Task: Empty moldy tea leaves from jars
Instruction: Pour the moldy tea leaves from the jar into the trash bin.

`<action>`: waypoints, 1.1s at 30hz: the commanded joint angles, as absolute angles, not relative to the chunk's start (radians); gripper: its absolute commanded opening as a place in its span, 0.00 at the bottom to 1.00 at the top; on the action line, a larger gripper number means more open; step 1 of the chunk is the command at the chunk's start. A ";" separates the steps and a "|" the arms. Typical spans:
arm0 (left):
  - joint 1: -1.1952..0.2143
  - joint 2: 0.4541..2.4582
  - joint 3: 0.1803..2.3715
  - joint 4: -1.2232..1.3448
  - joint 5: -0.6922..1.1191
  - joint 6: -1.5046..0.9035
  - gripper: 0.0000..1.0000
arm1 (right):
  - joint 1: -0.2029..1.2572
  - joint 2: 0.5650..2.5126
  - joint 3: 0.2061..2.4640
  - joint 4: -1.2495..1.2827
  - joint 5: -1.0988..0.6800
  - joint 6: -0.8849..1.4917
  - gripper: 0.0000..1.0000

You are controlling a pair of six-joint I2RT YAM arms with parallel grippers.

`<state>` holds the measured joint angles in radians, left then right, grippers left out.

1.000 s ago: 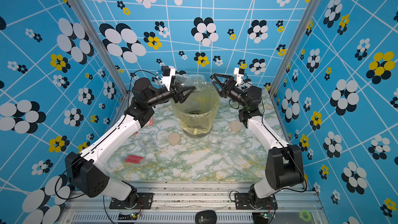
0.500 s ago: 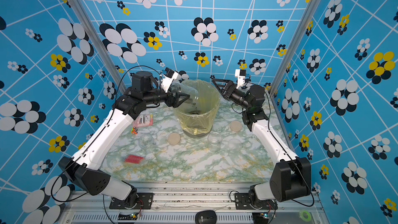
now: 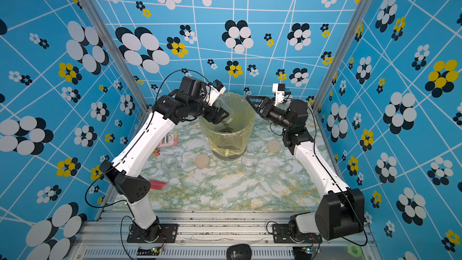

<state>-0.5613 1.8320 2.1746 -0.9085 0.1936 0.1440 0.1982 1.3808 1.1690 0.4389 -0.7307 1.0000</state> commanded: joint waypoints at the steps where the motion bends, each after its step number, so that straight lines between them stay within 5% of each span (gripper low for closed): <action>1: -0.574 1.840 2.282 -0.946 0.114 0.183 0.00 | 0.196 1.364 1.172 0.416 -0.721 0.964 0.99; 4: -0.516 1.823 2.245 -0.862 0.353 0.071 0.00 | 0.196 1.369 1.176 0.415 -0.722 0.962 0.99; 7: -0.552 1.843 2.295 -0.903 0.202 0.132 0.00 | 0.196 1.368 1.175 0.412 -0.723 0.960 0.99; 10: -0.522 1.886 2.358 -0.940 0.391 0.072 0.00 | 0.196 1.364 1.174 0.402 -0.724 0.952 0.99; 14: -0.572 1.916 2.405 -1.006 0.137 0.154 0.00 | 0.196 1.360 1.169 0.404 -0.720 0.952 0.99; 17: -0.508 1.907 2.381 -0.957 0.381 0.021 0.00 | 0.197 1.356 1.165 0.402 -0.719 0.950 0.99; 20: -0.563 1.914 2.410 -1.009 0.144 0.115 0.00 | 0.196 1.358 1.165 0.411 -0.718 0.957 0.99; 22: -0.483 1.910 2.397 -0.953 0.474 -0.032 0.00 | 0.196 1.358 1.167 0.410 -0.723 0.959 0.99; 23: -0.468 1.880 2.341 -0.885 0.491 -0.073 0.00 | 0.196 1.357 1.168 0.410 -0.720 0.956 0.99; 25: -0.537 1.873 2.352 -0.937 0.198 0.065 0.00 | 0.196 1.358 1.166 0.415 -0.715 0.961 0.99; 28: -0.471 1.916 2.407 -0.955 0.473 -0.062 0.00 | 0.195 1.361 1.164 0.425 -0.725 0.971 0.99; 31: -0.573 1.908 2.403 -0.997 0.092 0.110 0.00 | 0.196 1.359 1.160 0.429 -0.716 0.971 0.99; 33: -0.511 1.930 2.442 -1.010 0.380 -0.004 0.00 | 0.195 1.362 1.160 0.436 -0.723 0.979 0.99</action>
<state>-0.5243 1.9305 2.3844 -1.0286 0.2642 0.0311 0.1982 1.3808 1.1690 0.4000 -0.7193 0.9730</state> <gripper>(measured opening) 0.835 0.991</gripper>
